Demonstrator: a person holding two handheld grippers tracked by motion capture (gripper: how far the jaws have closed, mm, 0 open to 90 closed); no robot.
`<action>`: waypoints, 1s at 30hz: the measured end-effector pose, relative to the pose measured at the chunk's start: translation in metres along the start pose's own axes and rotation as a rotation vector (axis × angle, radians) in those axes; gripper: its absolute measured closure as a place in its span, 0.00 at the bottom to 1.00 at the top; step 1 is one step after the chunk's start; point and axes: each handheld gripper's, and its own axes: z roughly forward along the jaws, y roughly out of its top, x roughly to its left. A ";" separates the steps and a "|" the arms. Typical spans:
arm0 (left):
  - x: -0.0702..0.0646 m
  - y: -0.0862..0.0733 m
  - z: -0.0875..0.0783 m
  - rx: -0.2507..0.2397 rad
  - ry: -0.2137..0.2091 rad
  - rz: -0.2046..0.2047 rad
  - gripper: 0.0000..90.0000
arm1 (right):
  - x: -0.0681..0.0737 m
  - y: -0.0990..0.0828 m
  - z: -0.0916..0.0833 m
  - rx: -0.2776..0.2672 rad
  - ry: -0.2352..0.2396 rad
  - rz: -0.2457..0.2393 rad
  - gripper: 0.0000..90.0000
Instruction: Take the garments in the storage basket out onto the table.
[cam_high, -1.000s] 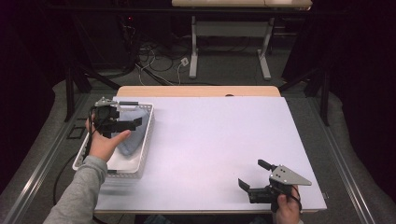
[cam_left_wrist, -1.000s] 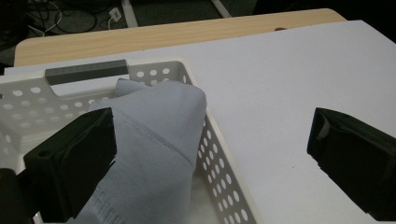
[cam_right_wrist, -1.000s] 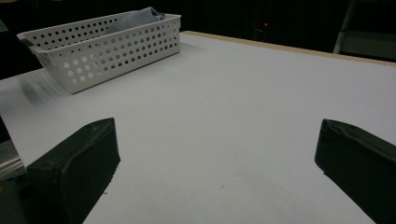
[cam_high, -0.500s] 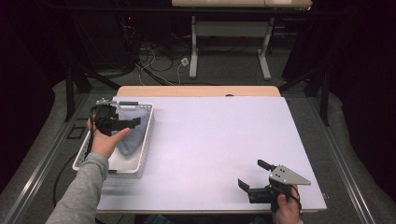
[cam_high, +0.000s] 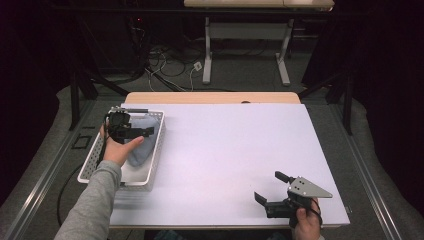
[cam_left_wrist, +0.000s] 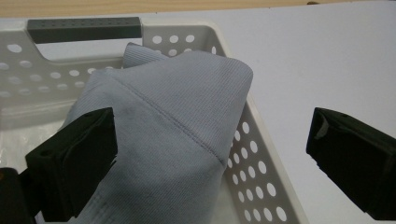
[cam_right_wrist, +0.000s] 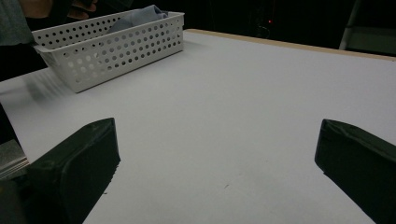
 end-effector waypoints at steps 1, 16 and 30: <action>0.000 0.000 0.002 0.006 0.004 0.006 0.02 | 0.000 0.000 0.000 -0.001 0.002 -0.002 0.00; 0.009 -0.004 0.021 0.061 0.041 0.018 0.03 | -0.001 -0.001 0.001 0.008 0.006 0.000 0.00; 0.011 -0.008 0.034 0.096 0.078 0.026 0.03 | -0.001 -0.002 0.003 0.004 0.012 0.001 0.00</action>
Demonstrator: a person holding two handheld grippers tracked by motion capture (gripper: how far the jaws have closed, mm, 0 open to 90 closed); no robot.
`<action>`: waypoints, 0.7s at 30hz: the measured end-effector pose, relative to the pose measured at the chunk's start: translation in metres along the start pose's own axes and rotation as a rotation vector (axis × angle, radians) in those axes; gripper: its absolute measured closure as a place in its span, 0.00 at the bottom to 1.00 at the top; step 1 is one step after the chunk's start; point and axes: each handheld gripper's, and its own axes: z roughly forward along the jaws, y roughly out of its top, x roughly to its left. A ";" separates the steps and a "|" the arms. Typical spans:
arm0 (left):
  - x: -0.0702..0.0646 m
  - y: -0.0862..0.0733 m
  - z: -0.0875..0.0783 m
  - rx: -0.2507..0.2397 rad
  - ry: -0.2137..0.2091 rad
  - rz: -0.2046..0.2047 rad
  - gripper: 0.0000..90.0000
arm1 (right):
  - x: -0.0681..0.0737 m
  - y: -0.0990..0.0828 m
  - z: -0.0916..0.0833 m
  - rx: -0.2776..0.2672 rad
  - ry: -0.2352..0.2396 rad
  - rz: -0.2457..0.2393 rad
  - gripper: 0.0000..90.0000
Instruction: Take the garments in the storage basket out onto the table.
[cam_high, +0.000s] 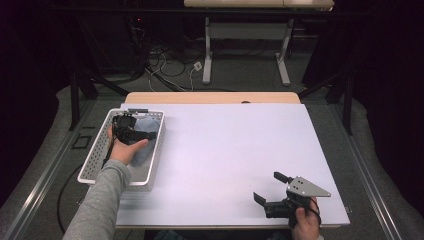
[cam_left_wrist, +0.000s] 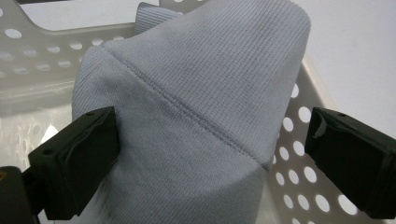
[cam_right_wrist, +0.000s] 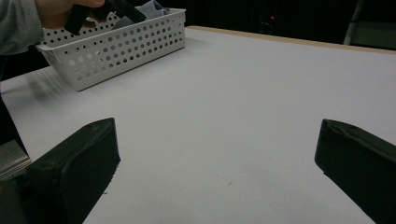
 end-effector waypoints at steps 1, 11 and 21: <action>0.001 0.000 0.001 0.005 0.001 0.004 0.03 | 0.000 0.000 0.000 0.000 0.000 0.000 0.00; 0.006 0.000 0.007 0.017 0.018 -0.011 0.10 | 0.000 0.000 -0.001 0.006 -0.003 0.010 0.00; 0.007 0.000 0.011 0.020 0.019 -0.007 0.10 | -0.001 0.000 0.000 0.017 -0.004 0.013 0.00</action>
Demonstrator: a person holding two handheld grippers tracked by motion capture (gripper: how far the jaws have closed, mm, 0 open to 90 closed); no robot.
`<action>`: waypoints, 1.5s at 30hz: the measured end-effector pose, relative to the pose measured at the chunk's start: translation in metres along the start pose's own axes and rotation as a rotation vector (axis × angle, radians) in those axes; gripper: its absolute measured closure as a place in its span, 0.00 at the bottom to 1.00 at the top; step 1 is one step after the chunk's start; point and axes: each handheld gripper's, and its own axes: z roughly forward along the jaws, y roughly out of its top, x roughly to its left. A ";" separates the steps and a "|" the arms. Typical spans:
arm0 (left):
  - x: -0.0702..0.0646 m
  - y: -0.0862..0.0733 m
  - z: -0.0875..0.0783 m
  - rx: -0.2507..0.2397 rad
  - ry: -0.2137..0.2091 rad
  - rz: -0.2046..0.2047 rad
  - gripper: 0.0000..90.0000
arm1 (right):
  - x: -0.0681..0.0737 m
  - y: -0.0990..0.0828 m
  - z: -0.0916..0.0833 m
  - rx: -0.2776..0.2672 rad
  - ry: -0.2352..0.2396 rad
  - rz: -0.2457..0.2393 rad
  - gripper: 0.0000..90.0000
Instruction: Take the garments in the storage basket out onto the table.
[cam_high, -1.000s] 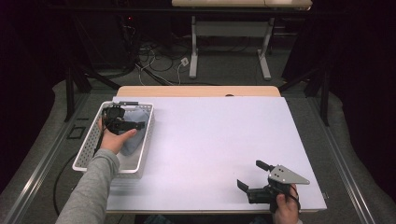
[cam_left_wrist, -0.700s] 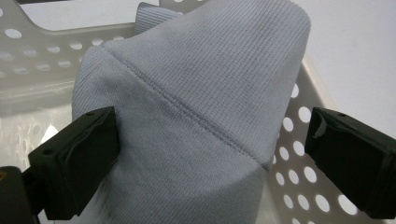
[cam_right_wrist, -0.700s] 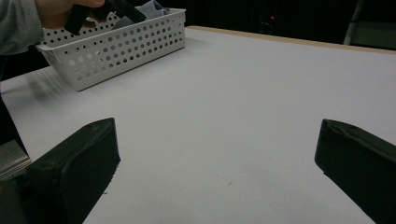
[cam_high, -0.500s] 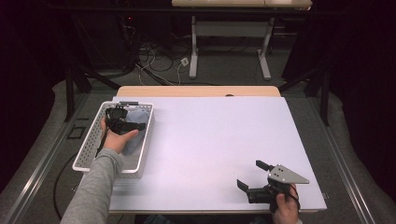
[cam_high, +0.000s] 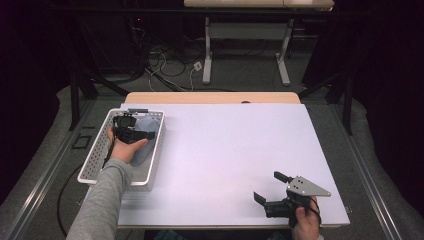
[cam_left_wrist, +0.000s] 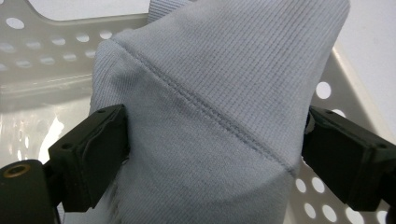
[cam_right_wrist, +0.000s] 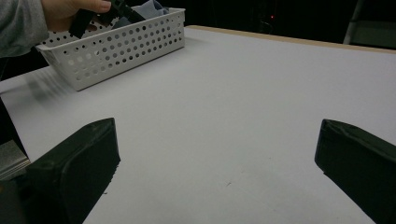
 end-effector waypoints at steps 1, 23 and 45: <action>-0.001 0.000 0.001 0.002 0.002 -0.004 0.10 | 0.000 0.000 0.001 -0.005 -0.004 0.000 0.00; 0.001 -0.005 0.006 0.011 -0.029 -0.017 0.22 | 0.000 0.000 0.001 0.001 0.005 -0.002 0.00; 0.008 -0.006 0.000 0.012 -0.079 -0.068 0.43 | -0.001 0.000 0.002 0.001 0.010 -0.004 0.01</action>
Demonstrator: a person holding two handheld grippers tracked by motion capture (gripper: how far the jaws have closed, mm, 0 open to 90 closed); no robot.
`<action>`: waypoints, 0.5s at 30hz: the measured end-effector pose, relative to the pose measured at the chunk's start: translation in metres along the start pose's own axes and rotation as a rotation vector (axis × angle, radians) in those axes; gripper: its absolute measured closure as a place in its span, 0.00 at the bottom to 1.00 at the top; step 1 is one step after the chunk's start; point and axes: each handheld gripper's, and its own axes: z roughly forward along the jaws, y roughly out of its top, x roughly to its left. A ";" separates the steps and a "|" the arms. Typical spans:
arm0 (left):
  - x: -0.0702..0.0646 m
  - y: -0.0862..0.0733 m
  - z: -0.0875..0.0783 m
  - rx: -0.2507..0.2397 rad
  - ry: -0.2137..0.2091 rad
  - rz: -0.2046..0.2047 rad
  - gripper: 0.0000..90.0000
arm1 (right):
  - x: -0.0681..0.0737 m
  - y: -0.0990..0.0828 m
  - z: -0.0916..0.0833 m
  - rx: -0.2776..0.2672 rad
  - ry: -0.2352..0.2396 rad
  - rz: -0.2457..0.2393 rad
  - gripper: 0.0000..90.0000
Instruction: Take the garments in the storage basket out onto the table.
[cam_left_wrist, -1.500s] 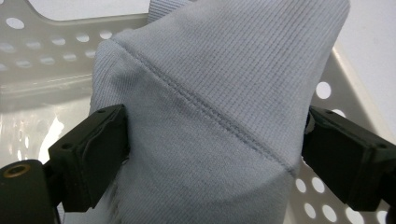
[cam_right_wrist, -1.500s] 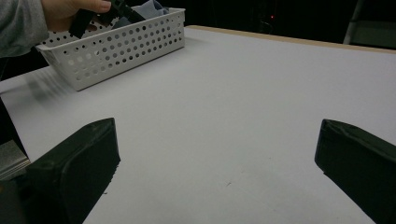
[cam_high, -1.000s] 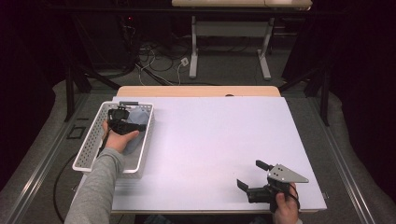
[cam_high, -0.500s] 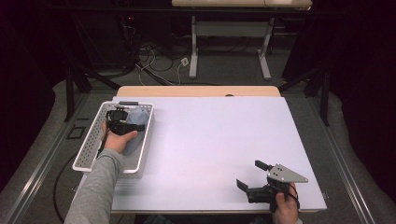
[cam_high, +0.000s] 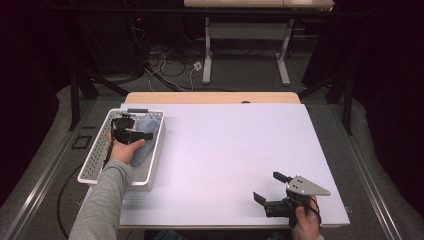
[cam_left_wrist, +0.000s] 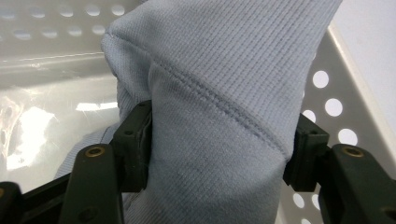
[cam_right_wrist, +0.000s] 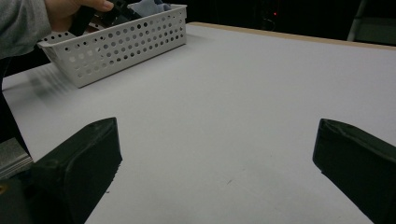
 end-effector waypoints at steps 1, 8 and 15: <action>0.000 0.000 0.000 -0.003 0.000 -0.001 0.44 | 0.000 0.000 0.000 0.000 0.001 0.000 0.01; 0.001 -0.002 -0.004 -0.016 -0.006 -0.021 0.46 | 0.000 0.000 0.000 0.003 0.004 0.001 0.02; 0.004 -0.002 -0.010 -0.031 -0.014 -0.058 0.48 | 0.000 0.000 0.000 0.003 0.004 0.002 0.02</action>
